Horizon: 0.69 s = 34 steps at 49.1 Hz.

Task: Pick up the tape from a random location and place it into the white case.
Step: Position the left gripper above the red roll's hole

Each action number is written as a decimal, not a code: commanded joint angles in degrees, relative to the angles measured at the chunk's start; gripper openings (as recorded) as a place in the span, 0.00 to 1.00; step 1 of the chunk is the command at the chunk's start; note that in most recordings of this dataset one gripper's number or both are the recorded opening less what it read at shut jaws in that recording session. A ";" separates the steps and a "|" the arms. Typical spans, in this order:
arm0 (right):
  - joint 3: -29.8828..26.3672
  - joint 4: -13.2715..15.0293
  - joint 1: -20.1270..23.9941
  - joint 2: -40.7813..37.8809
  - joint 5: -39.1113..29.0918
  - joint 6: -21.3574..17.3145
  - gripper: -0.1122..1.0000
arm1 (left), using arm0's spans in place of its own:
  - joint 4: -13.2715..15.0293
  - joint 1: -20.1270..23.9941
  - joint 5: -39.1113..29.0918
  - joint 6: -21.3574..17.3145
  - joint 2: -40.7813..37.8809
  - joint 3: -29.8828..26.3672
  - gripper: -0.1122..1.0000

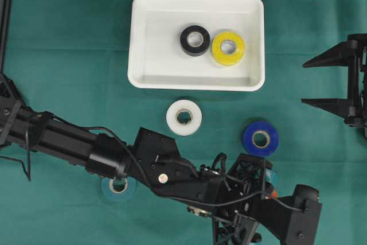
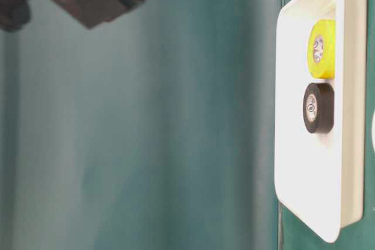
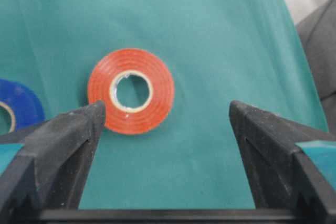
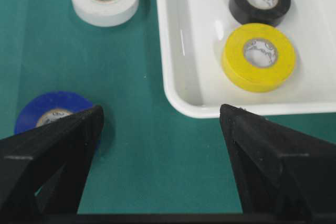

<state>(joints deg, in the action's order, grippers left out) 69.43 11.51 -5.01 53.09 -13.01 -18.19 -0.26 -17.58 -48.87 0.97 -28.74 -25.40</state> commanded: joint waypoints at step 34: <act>-0.26 -0.09 0.09 -1.67 0.18 0.00 0.86 | -0.18 0.44 10.90 -0.18 -6.06 3.60 0.94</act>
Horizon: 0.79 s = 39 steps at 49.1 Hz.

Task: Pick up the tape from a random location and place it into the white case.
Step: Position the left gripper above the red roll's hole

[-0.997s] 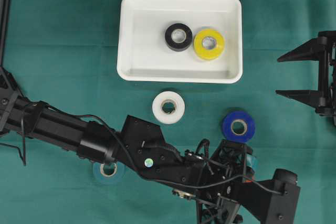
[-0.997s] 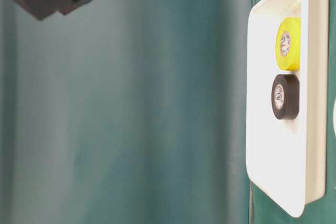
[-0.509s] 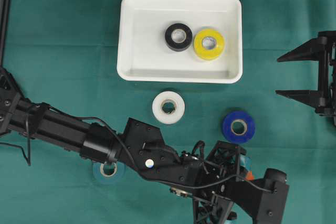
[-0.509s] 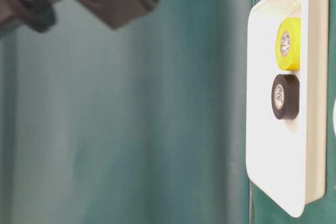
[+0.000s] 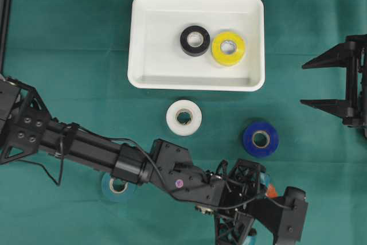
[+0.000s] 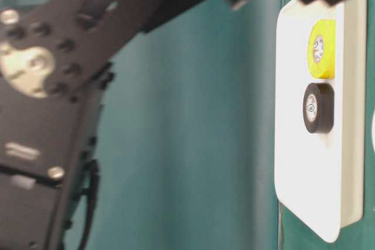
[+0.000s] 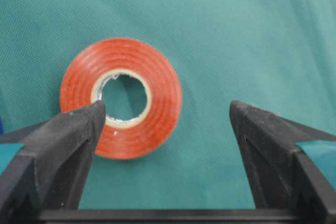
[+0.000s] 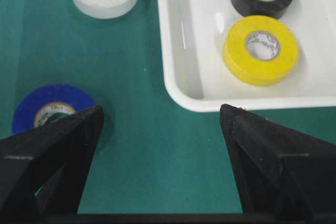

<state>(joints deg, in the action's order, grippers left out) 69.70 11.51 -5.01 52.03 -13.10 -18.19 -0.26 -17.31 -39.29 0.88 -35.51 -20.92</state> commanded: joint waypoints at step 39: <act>-0.09 -0.18 0.18 -1.76 -0.44 -0.09 0.86 | -0.18 -0.18 2.64 0.00 -4.66 -2.55 0.94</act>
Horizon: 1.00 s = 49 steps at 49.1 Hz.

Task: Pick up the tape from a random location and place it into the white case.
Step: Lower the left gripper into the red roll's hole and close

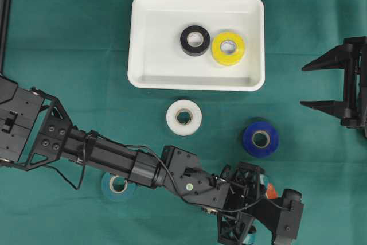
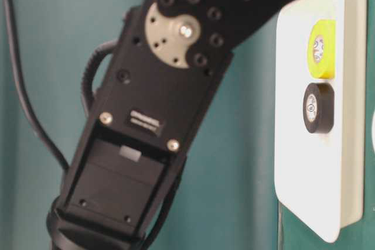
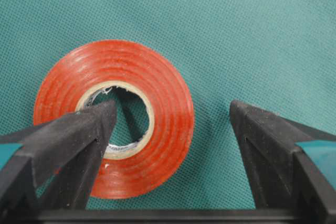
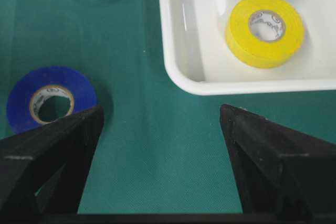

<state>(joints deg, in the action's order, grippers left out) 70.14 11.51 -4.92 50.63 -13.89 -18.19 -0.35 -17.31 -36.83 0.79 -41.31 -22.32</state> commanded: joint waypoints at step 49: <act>-0.44 -0.18 0.18 -0.35 0.18 -0.18 0.86 | 0.00 -0.26 -1.23 0.35 1.14 -1.14 0.31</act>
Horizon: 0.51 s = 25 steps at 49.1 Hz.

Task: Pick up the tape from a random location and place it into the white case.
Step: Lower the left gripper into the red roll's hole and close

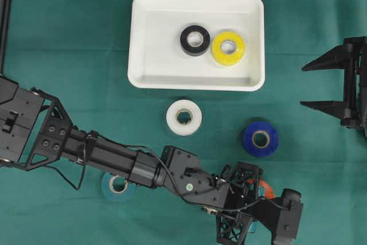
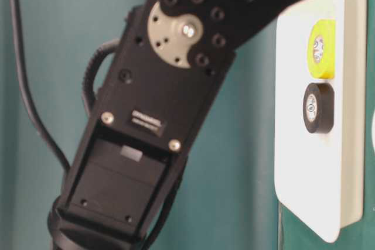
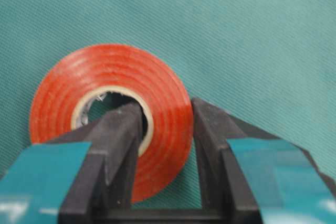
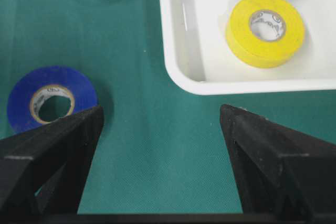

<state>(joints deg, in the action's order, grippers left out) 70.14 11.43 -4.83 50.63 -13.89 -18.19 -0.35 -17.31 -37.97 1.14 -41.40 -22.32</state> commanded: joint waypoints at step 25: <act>-0.44 -0.09 0.09 -0.44 0.18 -0.18 0.86 | 0.09 -0.70 -1.49 0.00 2.11 -2.55 0.31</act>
<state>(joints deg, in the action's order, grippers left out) 70.14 11.43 -4.83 50.54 -13.89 -18.28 -0.35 -17.40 -38.85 1.14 -41.40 -23.12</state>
